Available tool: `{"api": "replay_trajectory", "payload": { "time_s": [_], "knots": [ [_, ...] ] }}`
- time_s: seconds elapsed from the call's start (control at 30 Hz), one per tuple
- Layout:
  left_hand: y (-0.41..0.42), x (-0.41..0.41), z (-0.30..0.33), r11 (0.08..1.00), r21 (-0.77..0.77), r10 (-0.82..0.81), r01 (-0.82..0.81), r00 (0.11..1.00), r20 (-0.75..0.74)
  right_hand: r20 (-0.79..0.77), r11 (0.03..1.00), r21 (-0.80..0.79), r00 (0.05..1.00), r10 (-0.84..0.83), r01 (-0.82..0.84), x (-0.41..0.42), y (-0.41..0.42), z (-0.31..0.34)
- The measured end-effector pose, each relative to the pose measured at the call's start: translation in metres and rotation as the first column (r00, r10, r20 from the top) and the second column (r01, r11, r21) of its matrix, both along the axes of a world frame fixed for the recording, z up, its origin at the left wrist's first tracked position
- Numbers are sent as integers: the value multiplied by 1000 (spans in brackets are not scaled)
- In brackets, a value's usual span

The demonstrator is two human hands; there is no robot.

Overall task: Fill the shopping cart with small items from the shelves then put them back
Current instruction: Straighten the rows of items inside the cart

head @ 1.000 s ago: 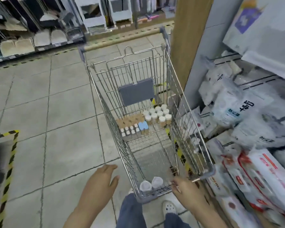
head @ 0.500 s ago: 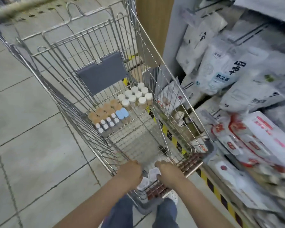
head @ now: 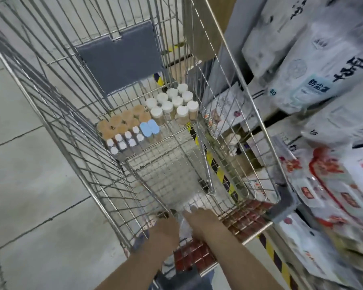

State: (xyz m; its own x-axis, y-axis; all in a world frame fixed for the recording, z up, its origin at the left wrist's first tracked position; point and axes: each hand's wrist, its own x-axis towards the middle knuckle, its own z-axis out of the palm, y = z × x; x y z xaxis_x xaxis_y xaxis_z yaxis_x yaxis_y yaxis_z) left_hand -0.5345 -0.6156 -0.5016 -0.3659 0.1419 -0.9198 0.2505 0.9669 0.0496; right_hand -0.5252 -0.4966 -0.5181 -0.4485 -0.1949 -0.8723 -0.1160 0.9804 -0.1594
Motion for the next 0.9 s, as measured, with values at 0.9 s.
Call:
{"api": "replay_trajectory", "payload": {
  "time_s": [0.9],
  "knots": [
    [8,1,-22,992,55,115,-111,991,-67,-71,596,-390,622,-780,702,-5,59,40]
  ]
}}
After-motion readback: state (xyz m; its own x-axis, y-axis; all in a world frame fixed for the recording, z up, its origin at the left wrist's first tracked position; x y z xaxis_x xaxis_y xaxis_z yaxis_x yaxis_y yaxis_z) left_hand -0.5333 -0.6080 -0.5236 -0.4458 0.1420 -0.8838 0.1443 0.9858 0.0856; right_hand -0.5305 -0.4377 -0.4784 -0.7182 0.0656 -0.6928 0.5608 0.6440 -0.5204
